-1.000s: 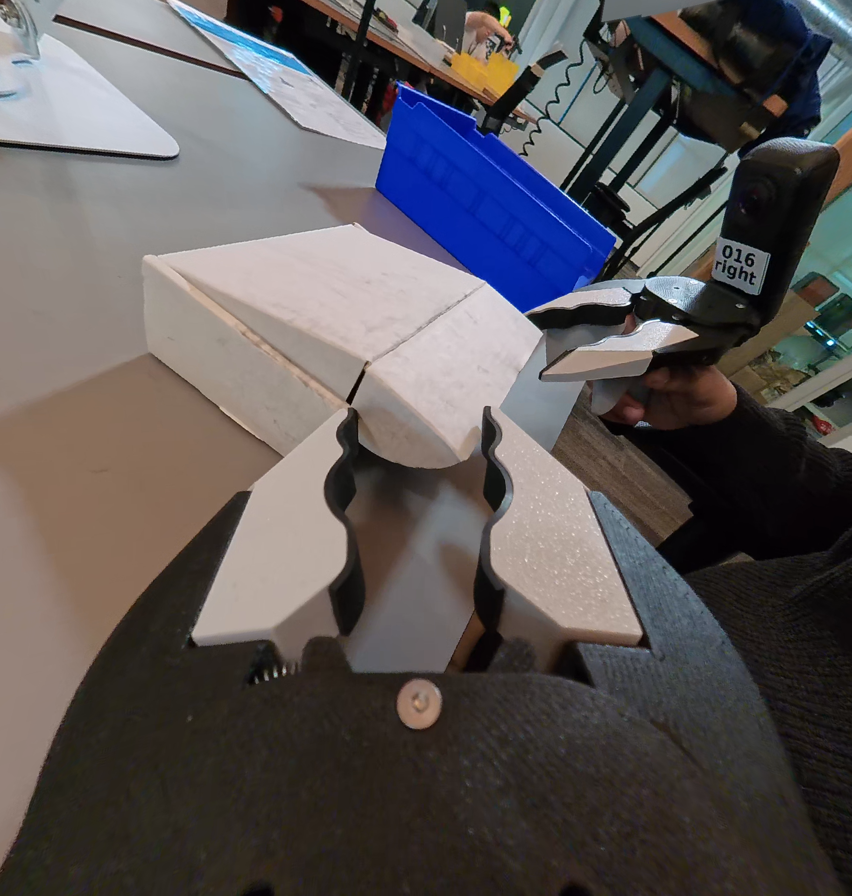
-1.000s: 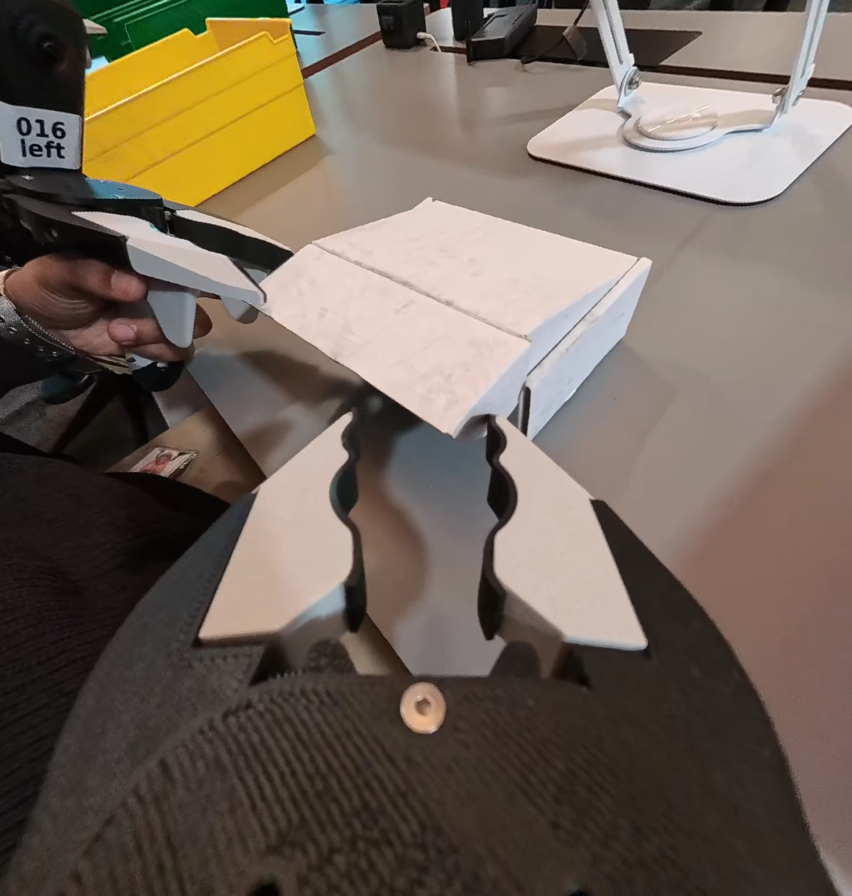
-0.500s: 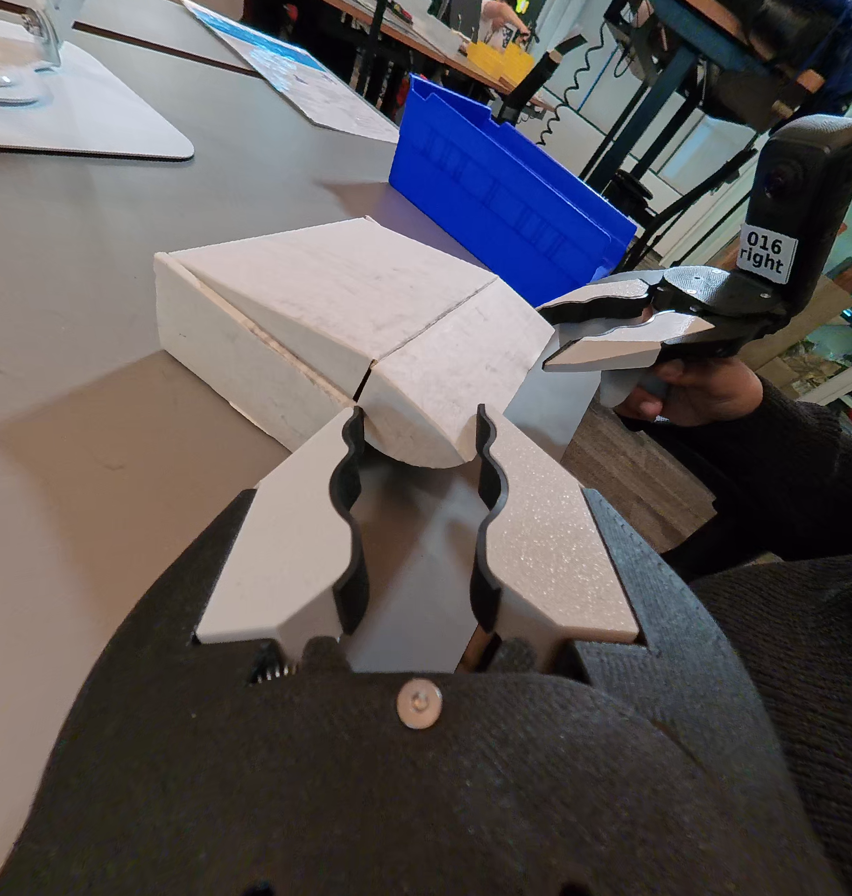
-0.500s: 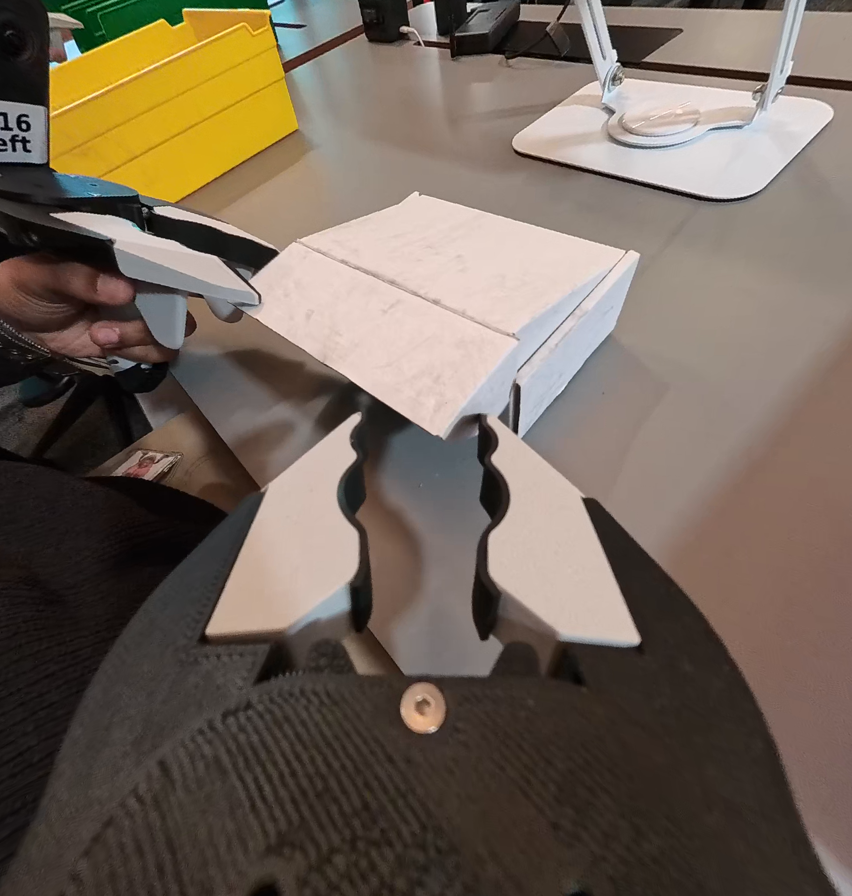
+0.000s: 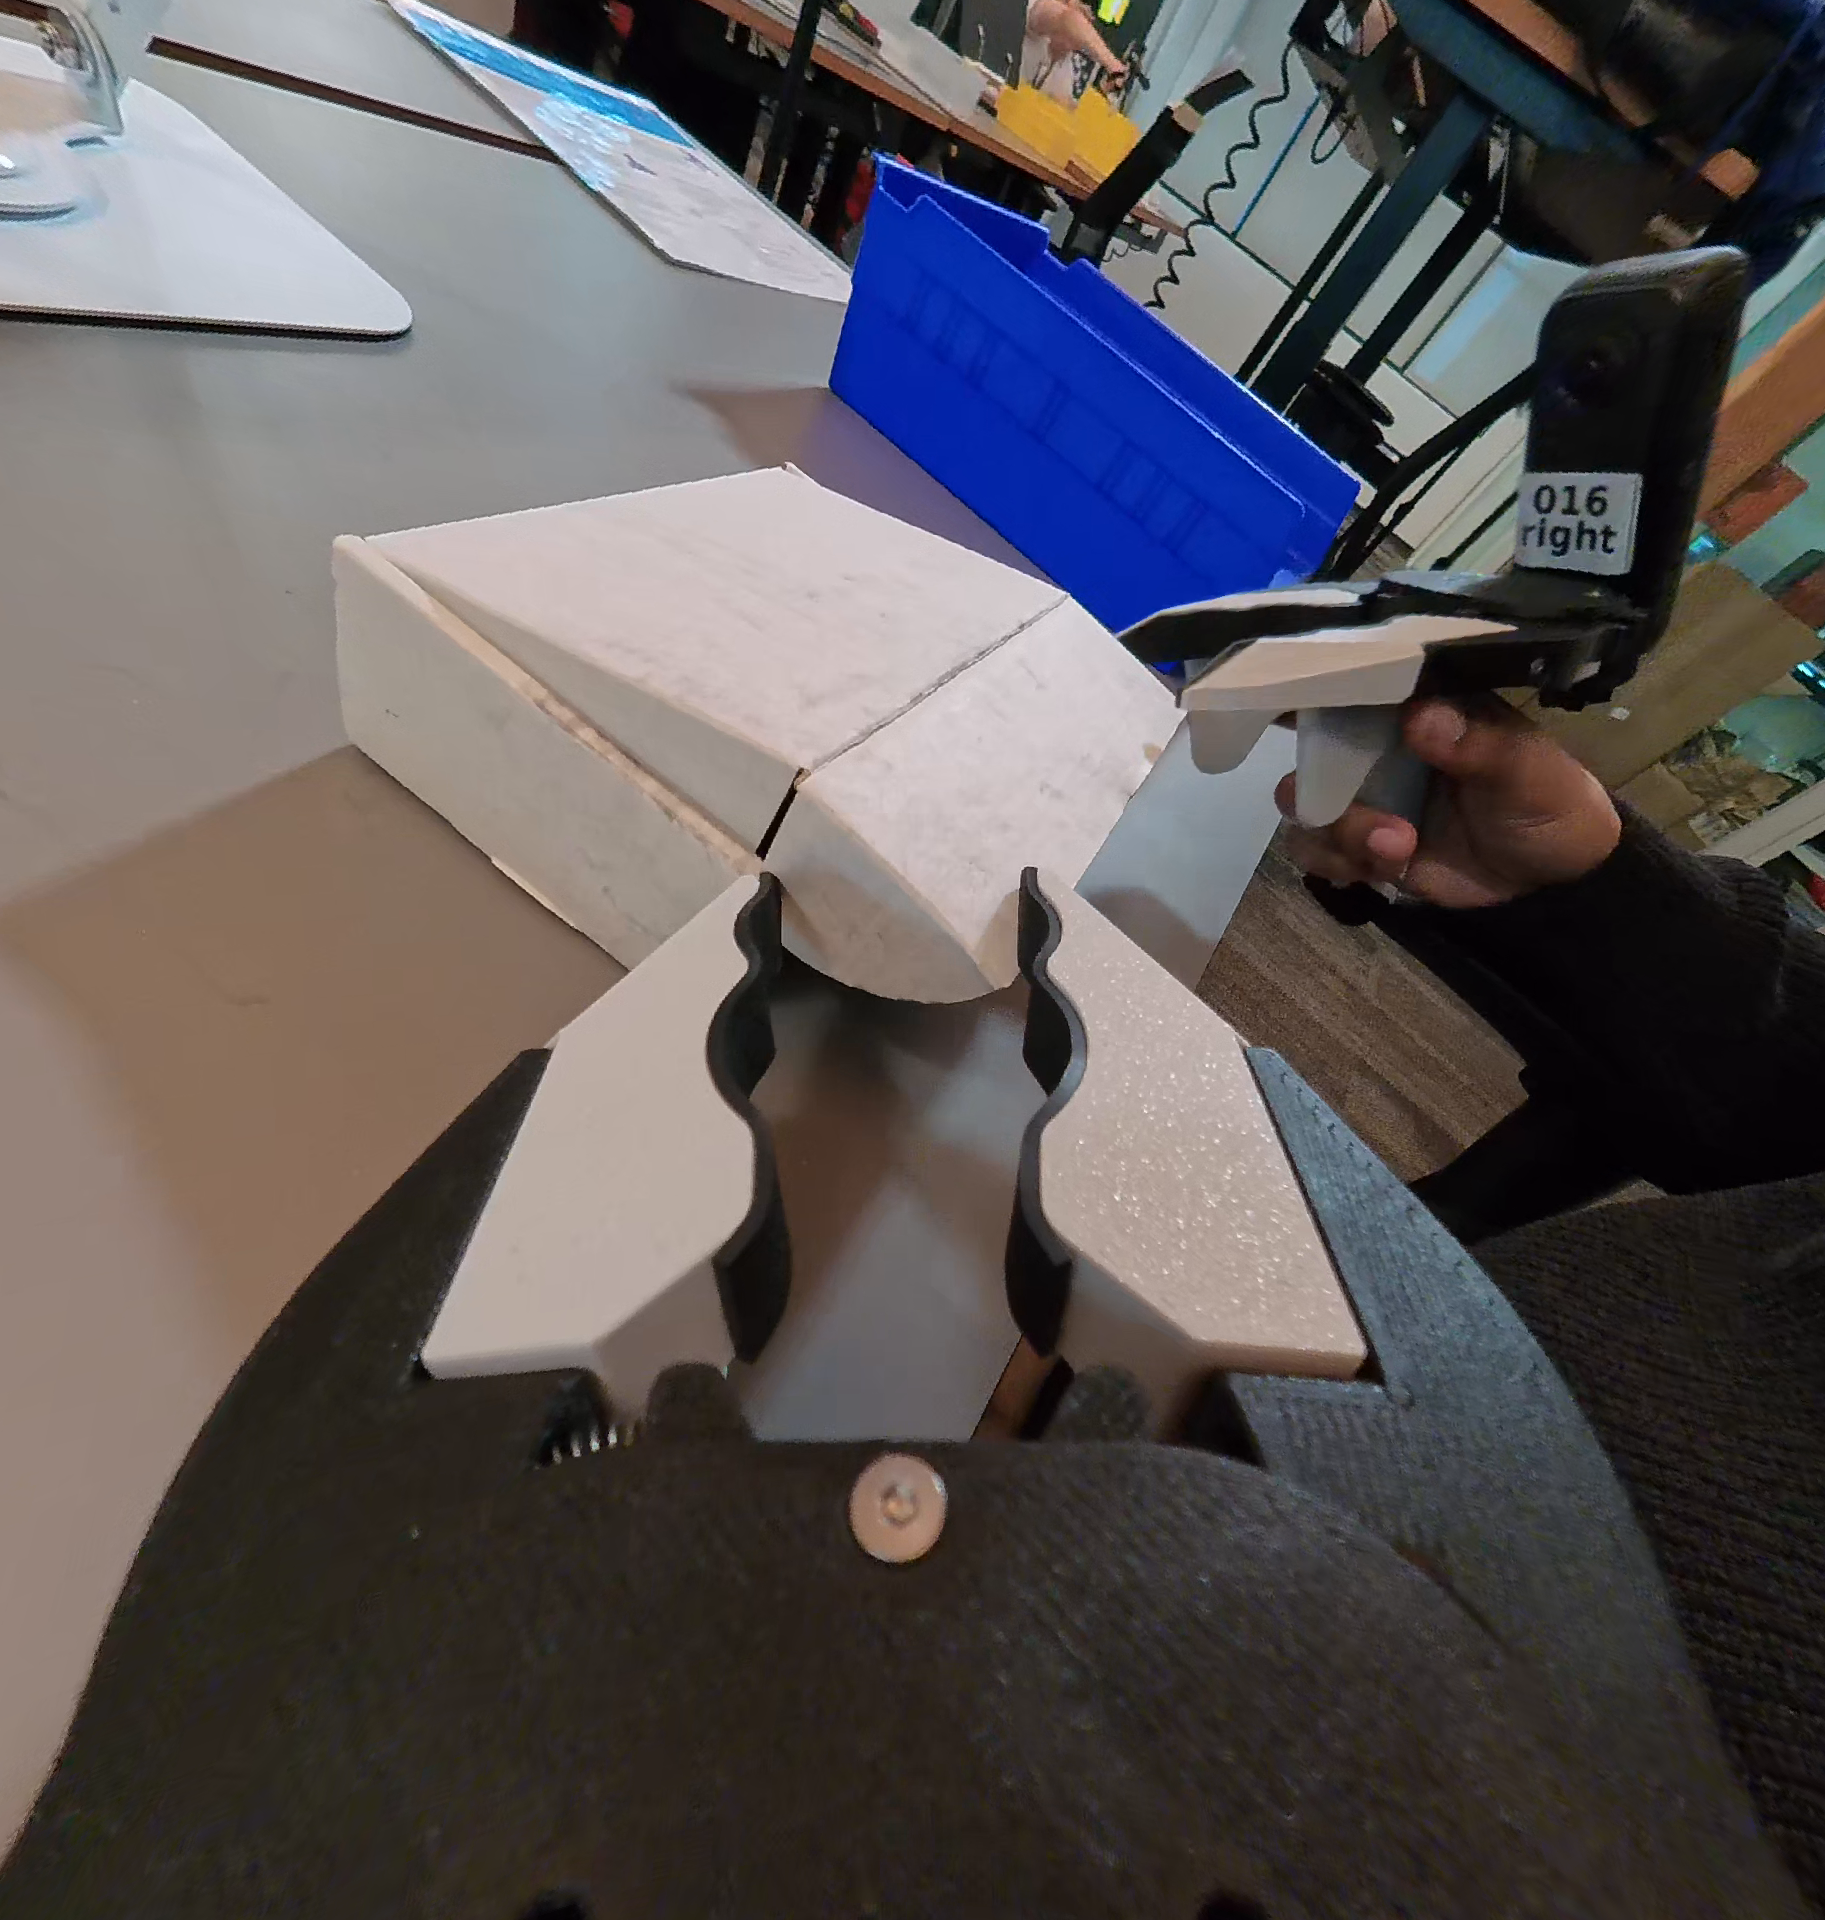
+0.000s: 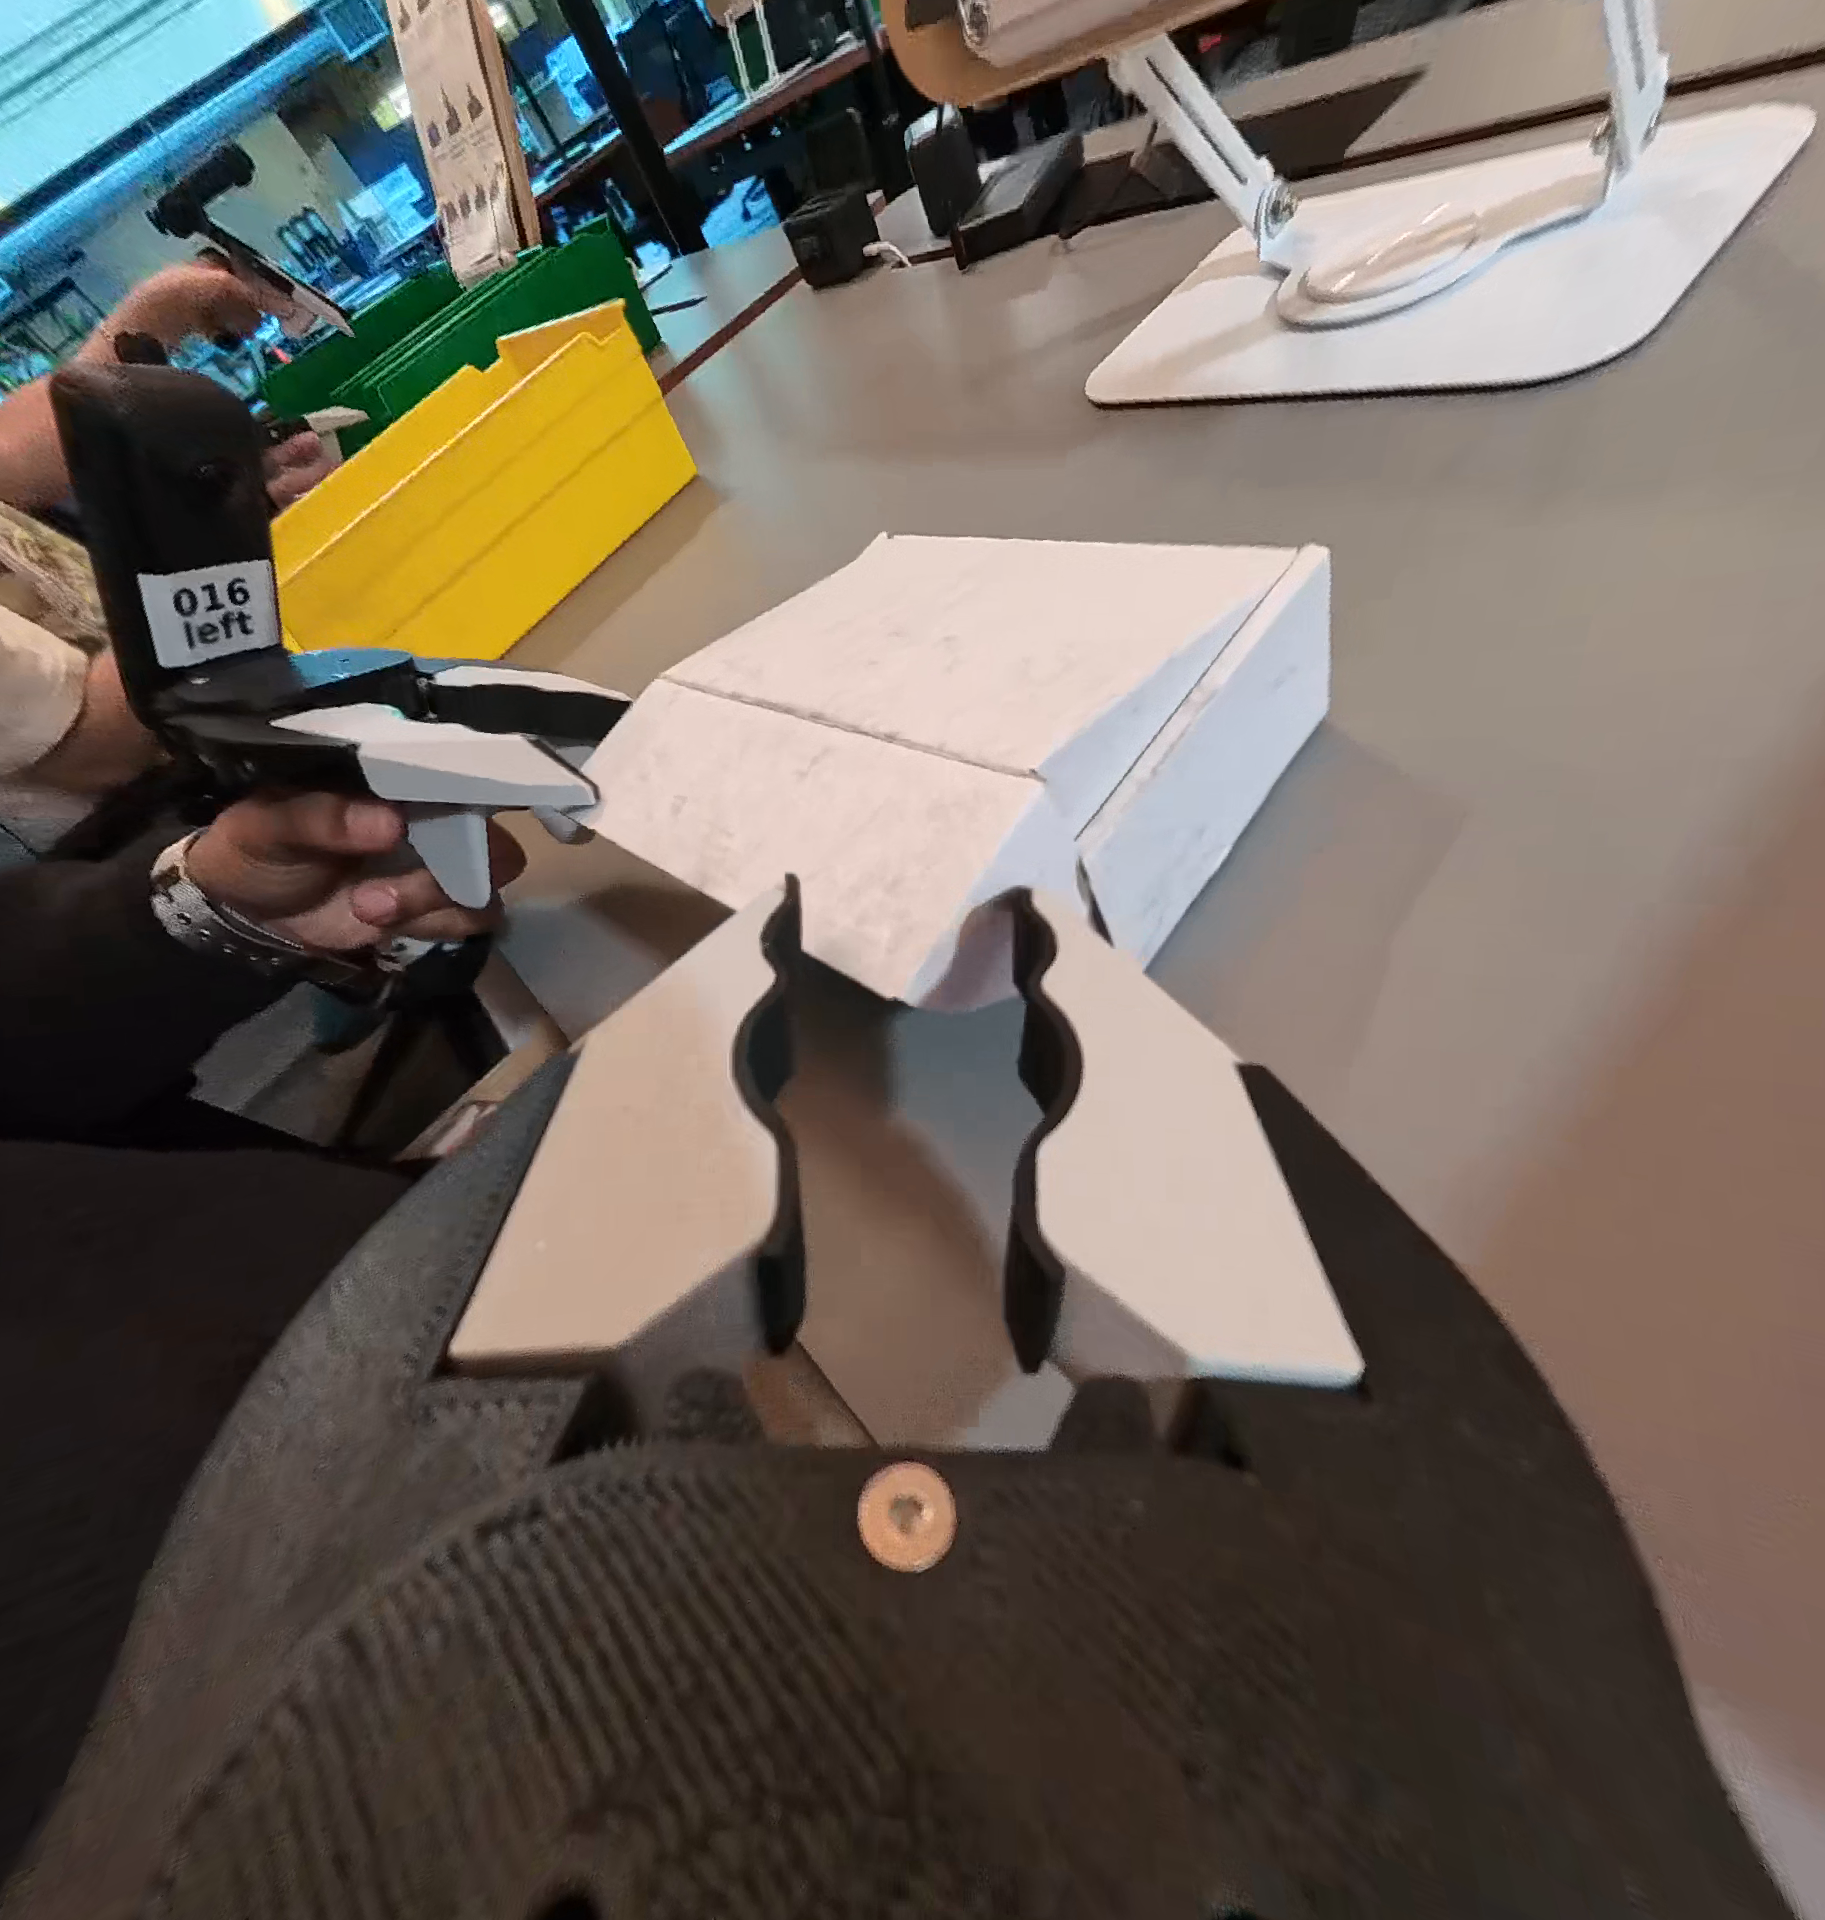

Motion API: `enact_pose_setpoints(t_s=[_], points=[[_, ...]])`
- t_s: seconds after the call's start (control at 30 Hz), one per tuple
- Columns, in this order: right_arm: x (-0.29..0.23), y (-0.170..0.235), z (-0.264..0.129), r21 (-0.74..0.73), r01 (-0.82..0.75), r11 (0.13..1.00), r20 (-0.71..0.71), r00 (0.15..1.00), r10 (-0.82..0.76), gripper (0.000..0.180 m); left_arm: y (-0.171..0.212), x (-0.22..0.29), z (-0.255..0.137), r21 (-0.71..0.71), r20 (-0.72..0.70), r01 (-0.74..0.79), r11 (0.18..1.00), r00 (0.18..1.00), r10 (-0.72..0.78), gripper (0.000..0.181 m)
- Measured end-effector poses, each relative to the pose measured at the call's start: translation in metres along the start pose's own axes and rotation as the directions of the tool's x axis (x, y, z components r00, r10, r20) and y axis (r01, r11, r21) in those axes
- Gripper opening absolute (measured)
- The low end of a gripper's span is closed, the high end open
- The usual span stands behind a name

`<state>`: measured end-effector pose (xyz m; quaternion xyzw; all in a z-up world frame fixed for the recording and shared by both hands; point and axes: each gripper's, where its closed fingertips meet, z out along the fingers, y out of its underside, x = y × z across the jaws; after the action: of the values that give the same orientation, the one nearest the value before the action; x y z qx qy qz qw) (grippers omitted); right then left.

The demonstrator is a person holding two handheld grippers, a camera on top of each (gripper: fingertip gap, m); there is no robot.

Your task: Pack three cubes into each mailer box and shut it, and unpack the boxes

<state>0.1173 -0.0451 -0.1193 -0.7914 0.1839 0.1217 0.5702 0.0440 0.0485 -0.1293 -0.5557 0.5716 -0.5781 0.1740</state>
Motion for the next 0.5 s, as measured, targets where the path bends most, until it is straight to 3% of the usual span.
enact_pose_setpoints(t_s=[0.5], points=[[0.0062, 0.0087, 0.0037, -0.042, -0.023, 0.999, -0.023, 0.999, 0.023, 0.032, 0.0030, -0.0004, 0.0013, -0.012, 0.019, -0.026, 1.000, 0.999, 0.026, 0.043]])
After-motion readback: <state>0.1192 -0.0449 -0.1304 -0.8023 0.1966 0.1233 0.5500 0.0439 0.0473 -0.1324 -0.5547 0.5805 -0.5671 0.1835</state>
